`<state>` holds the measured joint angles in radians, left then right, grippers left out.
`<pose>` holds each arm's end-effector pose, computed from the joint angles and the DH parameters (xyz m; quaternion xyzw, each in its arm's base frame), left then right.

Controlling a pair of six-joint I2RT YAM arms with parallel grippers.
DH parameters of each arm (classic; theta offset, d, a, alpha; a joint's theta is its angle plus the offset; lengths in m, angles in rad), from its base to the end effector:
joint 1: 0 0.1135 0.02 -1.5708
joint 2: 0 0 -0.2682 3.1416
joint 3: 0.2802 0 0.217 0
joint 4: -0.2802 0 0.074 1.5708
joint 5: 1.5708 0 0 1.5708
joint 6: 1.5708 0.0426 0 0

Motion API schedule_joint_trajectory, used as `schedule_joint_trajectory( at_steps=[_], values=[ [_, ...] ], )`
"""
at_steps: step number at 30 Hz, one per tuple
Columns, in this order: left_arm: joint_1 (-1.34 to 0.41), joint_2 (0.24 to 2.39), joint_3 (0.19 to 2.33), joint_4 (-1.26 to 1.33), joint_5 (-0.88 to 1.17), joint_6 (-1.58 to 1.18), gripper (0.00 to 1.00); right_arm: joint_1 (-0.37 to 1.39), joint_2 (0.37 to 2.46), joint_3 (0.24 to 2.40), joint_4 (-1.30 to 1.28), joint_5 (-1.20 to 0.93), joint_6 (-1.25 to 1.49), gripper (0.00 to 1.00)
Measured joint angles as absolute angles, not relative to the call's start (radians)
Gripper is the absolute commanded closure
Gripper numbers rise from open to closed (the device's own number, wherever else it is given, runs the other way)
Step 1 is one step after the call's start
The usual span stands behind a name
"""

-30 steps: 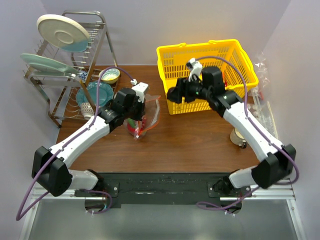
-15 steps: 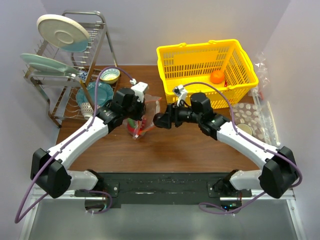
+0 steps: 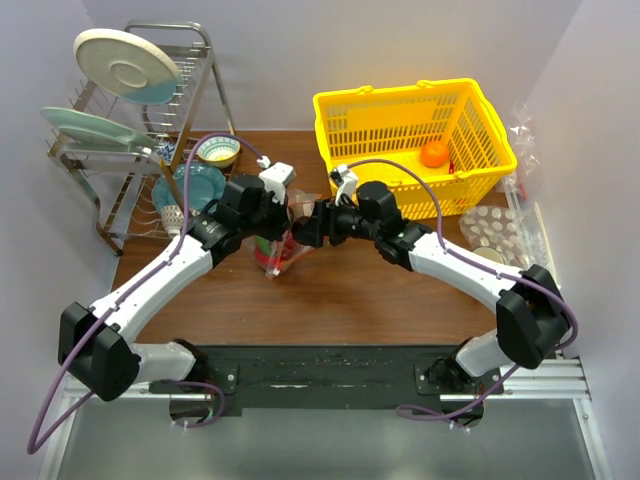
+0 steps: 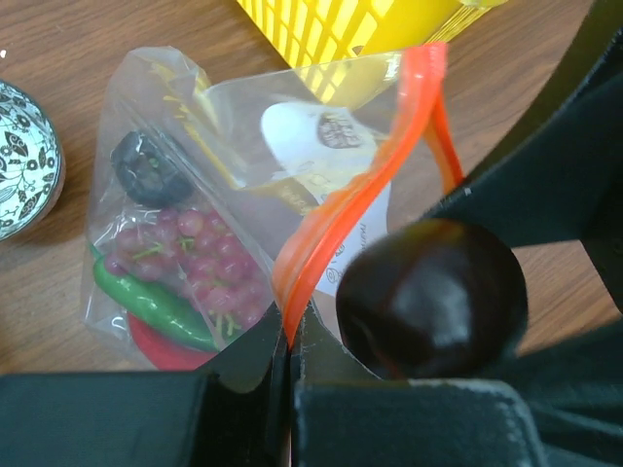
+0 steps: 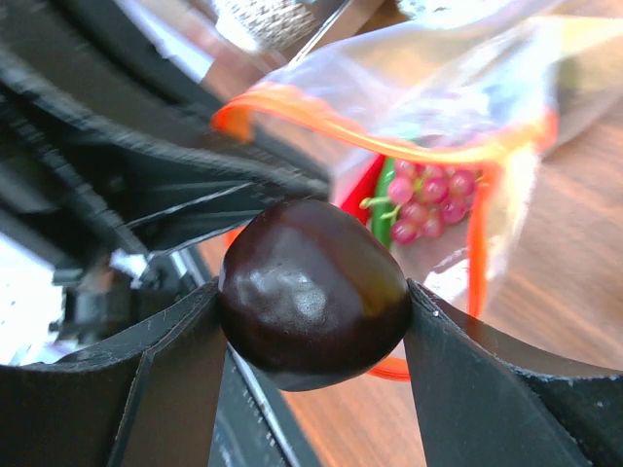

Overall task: Place the food in the zip-top bag and seal the zipper
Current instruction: Place the fake fruit in the zipper food storage bag.

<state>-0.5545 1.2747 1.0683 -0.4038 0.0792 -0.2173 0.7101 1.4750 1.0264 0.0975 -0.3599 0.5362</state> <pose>0.2138 -0.1364 0.3193 0.1667 0.8705 -0.2063 0.4145 0.2292 0.2169 0.3049 -0.1722 0.7946 0.4480 0.3720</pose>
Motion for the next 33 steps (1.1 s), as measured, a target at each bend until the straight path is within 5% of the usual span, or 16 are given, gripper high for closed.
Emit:
schedule_joint_trajectory(
  at_steps=[9,13,24,33],
  values=[
    [-0.521,1.261,1.066,-0.388,0.161,-0.225,1.00,0.717,1.498,1.038,0.115,-0.251,0.561,0.34],
    [-0.488,1.254,1.059,-0.371,0.223,-0.228,1.00,0.725,1.505,1.052,0.112,-0.221,0.575,0.01],
    [-0.447,1.249,1.048,-0.345,0.323,-0.250,1.00,0.743,1.459,1.063,0.059,-0.187,0.592,0.01],
    [-0.444,1.249,1.048,-0.345,0.316,-0.249,1.00,0.742,1.222,1.115,-0.063,-0.064,0.545,0.01]
  ],
)
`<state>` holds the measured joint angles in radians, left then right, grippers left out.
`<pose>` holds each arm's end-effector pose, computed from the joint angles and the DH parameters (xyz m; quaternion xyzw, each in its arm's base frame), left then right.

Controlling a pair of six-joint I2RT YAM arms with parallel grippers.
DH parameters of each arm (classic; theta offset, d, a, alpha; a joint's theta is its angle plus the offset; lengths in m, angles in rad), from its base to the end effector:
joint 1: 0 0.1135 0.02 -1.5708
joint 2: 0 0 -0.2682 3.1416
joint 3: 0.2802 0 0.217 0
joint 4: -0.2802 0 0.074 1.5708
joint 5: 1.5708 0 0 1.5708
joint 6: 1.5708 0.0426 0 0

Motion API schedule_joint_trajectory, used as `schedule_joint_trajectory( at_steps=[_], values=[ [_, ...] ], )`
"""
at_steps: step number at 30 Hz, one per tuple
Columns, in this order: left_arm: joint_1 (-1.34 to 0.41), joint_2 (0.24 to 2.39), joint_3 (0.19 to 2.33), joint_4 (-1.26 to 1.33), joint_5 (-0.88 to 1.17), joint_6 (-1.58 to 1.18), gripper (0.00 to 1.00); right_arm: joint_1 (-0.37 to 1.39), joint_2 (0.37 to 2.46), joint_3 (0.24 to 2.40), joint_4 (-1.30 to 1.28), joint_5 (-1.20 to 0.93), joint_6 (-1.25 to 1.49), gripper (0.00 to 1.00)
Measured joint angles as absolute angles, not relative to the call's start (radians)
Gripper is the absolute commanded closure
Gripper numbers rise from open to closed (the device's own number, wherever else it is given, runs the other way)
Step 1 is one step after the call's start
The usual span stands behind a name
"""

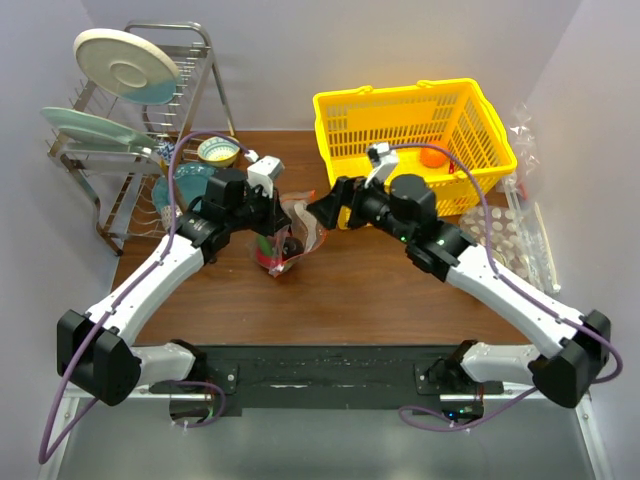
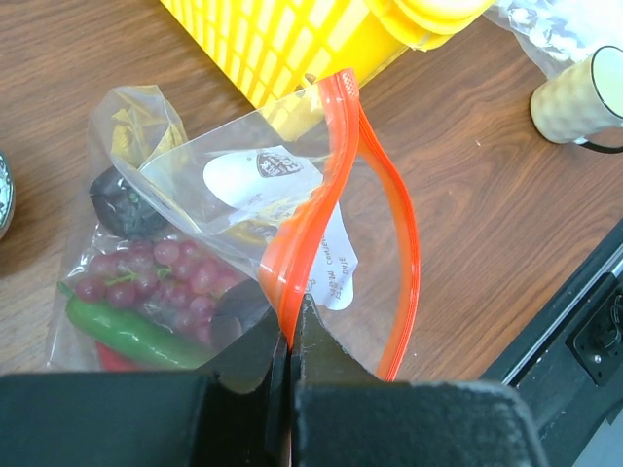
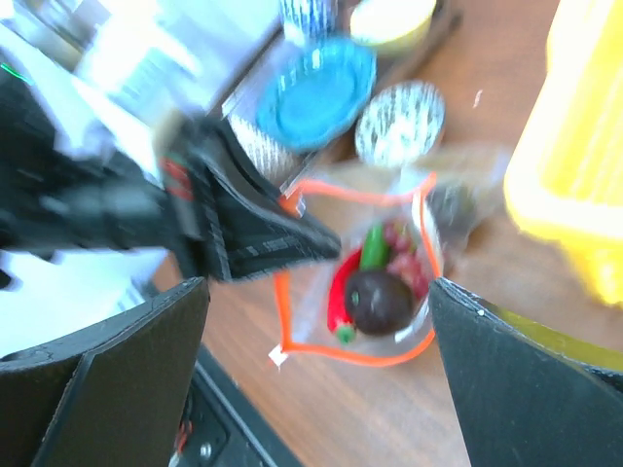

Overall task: Place the food in the zip-top bag and seal the zipper
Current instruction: Place the fake fruit in the zipper food storage bag, then pick up the fake fruit from the bin.

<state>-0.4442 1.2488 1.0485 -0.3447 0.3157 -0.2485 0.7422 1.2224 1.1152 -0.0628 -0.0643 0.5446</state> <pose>0.2195 -0.1191 0.3259 0.1608 0.8488 -0.2933 0.4093 0.1876 0.1757 0.3832 -0.0960 0.7584 0.4061 0.5006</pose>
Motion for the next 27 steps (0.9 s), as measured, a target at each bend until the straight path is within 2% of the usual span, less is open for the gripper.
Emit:
schedule_joint_trajectory(
  at_steps=[9,18,23,27],
  values=[
    [-0.444,1.247,1.038,-0.344,0.303,-0.248,1.00,0.738,1.301,1.504,-0.402,0.130,0.358,0.01],
    [-0.444,1.247,1.032,-0.344,0.291,-0.247,1.00,0.715,1.390,1.615,-0.631,0.271,0.341,0.01],
    [-0.444,1.247,1.032,-0.344,0.287,-0.247,1.00,0.622,1.405,1.662,-0.637,0.244,0.304,0.02],
    [-0.444,1.247,1.032,-0.344,0.284,-0.247,1.00,0.539,1.481,1.741,-0.666,0.299,0.264,0.03]
  ],
)
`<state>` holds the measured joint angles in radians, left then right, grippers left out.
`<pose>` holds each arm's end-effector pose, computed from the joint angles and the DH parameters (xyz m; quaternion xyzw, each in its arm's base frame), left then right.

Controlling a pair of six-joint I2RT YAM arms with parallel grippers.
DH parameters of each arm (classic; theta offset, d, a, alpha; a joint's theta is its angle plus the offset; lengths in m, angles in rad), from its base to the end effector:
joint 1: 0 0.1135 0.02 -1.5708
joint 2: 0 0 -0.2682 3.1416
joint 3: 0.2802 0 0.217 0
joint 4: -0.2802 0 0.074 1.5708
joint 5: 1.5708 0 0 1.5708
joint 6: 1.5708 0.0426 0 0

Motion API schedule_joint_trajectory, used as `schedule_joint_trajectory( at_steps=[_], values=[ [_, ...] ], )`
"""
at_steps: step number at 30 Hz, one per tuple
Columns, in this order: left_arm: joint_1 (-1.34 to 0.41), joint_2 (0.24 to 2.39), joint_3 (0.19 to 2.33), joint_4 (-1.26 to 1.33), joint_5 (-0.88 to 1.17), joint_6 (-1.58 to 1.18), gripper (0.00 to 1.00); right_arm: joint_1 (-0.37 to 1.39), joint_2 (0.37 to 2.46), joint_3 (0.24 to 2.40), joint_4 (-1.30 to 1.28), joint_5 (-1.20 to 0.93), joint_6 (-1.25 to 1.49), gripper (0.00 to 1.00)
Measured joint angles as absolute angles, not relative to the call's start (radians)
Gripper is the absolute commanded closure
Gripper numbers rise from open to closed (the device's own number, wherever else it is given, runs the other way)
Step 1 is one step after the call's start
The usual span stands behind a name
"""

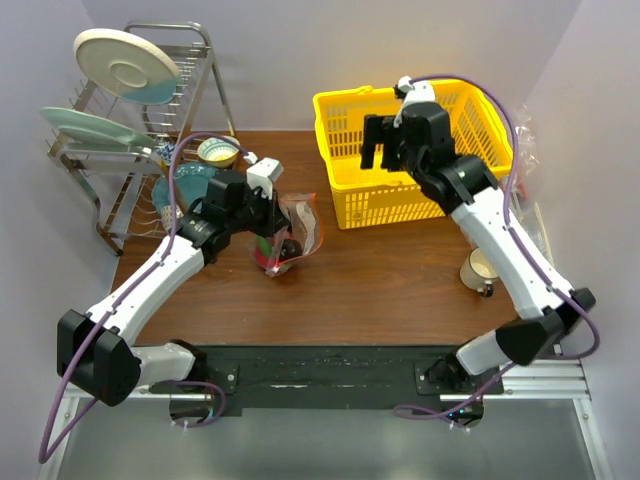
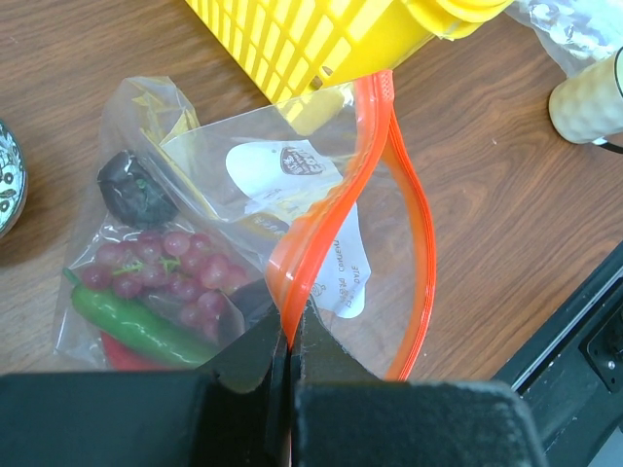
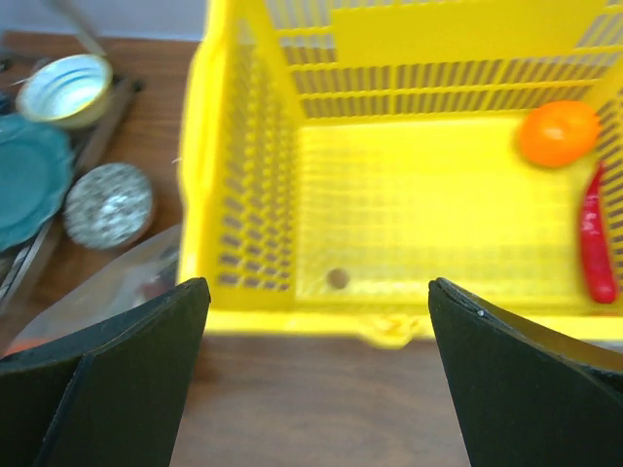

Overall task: Place the food in the zip-top bag and seal the zipper
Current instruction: Pick up the fake fruit from the bin.

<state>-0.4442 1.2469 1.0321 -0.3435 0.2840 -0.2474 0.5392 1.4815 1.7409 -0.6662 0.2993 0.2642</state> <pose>0.2194 -0.1176 0.3211 0.1534 0.8548 -0.2791 0.4097 0.2532 0.1369 0.4467 -0.0320 0.8295 0.0979 0.5490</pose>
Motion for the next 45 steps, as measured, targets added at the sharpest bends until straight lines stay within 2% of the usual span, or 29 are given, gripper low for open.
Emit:
schedule_joint_trajectory(
  at_steps=[3,9,16,20,26,36,45],
  values=[
    [-0.444,1.247,1.032,-0.344,0.284,-0.247,1.00,0.487,1.590,1.846,-0.724,0.351,0.245,0.07],
    [-0.444,1.247,1.032,-0.342,0.284,-0.247,1.00,0.365,1.829,2.090,-0.860,0.393,0.241,0.06],
    [-0.444,1.248,1.032,-0.339,0.284,-0.247,1.00,0.197,2.025,2.246,-0.943,0.354,0.255,0.05],
    [-0.444,1.251,1.032,-0.337,0.285,-0.247,1.00,0.088,2.101,2.259,-0.937,0.257,0.289,0.01],
    [-0.444,1.252,1.021,-0.319,0.302,-0.247,1.00,-0.017,2.191,2.236,-0.852,0.182,0.363,0.01],
    [-0.444,1.252,1.016,-0.307,0.316,-0.247,1.00,0.004,2.275,2.189,-0.603,0.197,0.395,0.01],
    [-0.444,1.259,1.011,-0.299,0.334,-0.248,1.00,0.016,2.428,2.143,-0.438,0.339,0.391,0.01]
  ],
)
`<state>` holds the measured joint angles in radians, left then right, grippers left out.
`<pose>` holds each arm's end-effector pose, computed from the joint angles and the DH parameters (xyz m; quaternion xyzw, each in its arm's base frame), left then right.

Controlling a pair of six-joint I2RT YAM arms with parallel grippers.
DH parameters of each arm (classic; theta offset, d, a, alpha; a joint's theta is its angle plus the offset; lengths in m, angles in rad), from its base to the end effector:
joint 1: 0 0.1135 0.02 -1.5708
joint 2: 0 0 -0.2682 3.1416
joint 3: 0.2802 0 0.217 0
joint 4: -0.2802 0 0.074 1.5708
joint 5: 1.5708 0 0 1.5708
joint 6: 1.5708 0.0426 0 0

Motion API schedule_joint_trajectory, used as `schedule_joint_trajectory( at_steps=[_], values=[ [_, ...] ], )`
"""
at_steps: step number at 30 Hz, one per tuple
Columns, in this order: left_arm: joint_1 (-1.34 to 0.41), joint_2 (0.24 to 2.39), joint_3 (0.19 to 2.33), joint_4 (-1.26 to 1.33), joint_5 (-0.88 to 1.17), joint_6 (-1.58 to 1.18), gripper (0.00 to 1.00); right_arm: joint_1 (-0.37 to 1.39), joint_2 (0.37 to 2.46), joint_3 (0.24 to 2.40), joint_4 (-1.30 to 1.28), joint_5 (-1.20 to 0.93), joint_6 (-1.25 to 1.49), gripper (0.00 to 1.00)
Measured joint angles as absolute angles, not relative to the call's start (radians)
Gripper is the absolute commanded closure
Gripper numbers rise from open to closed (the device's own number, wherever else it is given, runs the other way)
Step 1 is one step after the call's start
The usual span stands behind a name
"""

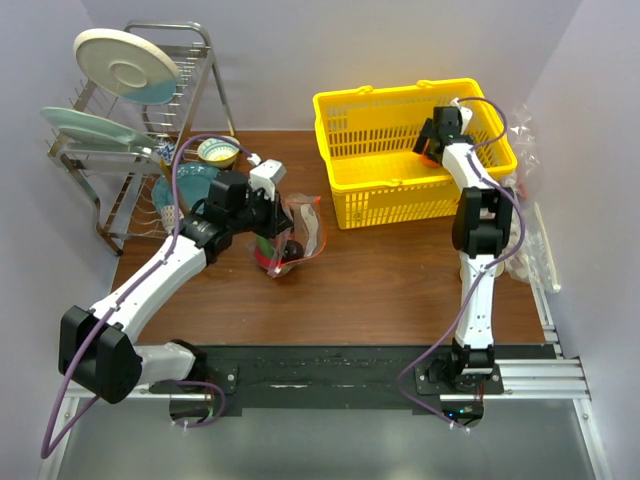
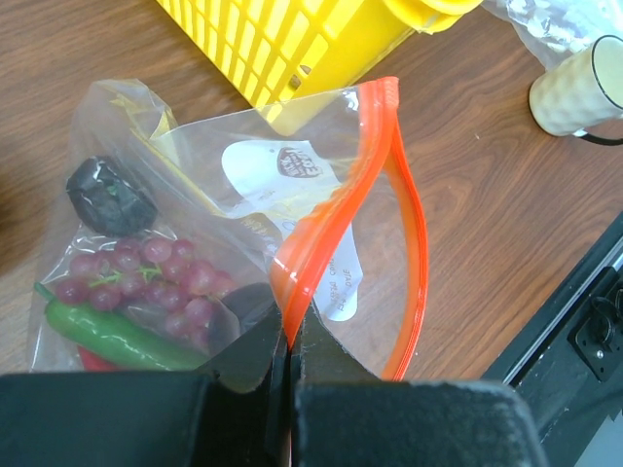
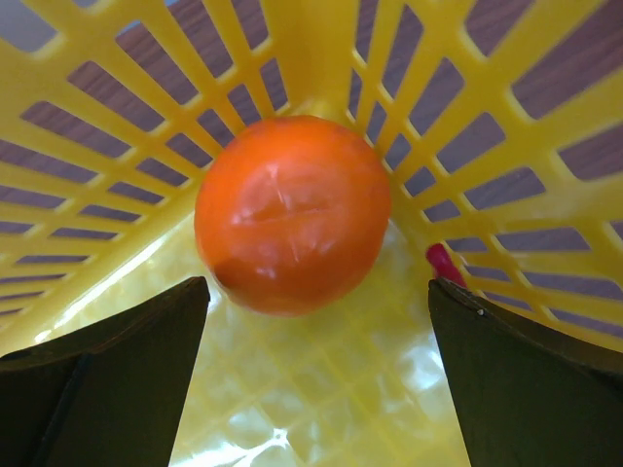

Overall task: Place the food in the zip-top bag and seal the zipper
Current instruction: Pick up the fake fruit from the bin.

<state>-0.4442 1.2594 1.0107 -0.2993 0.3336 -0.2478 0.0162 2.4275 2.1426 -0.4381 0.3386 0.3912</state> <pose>0.2218 -0.1210 0.3161 0.1652 0.8478 -0.2999 0.4049 0.5254 -0.0056 0.2126 0.2356 0.8698 -0.0684 0.4281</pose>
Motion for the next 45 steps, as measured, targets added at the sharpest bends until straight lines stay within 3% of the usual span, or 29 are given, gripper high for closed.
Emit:
schedule_joint_trajectory(
  at_steps=[10,18,21,23,29,37,45],
  values=[
    [-0.444,1.262,1.007,-0.296,0.337,-0.247,1.00,0.027,2.518,2.269,-0.312,0.384,0.386,0.01],
    [-0.444,1.262,1.007,-0.296,0.337,-0.248,1.00,0.028,2.550,2.317,-0.353,0.385,0.431,0.01],
    [-0.444,1.262,1.007,-0.296,0.337,-0.247,1.00,0.030,2.550,2.304,-0.375,0.384,0.460,0.12],
    [-0.444,1.262,1.007,-0.296,0.337,-0.248,1.00,0.031,2.549,2.281,-0.375,0.376,0.475,0.30],
    [-0.444,1.262,1.007,-0.296,0.337,-0.247,1.00,0.035,2.481,2.138,-0.307,0.340,0.496,0.43],
    [-0.444,1.261,1.007,-0.296,0.336,-0.247,1.00,0.067,2.378,1.986,-0.290,0.307,0.445,0.48],
    [-0.444,1.258,1.005,-0.296,0.336,-0.248,1.00,0.098,2.149,1.794,-0.273,0.213,0.429,0.49]
  ],
)
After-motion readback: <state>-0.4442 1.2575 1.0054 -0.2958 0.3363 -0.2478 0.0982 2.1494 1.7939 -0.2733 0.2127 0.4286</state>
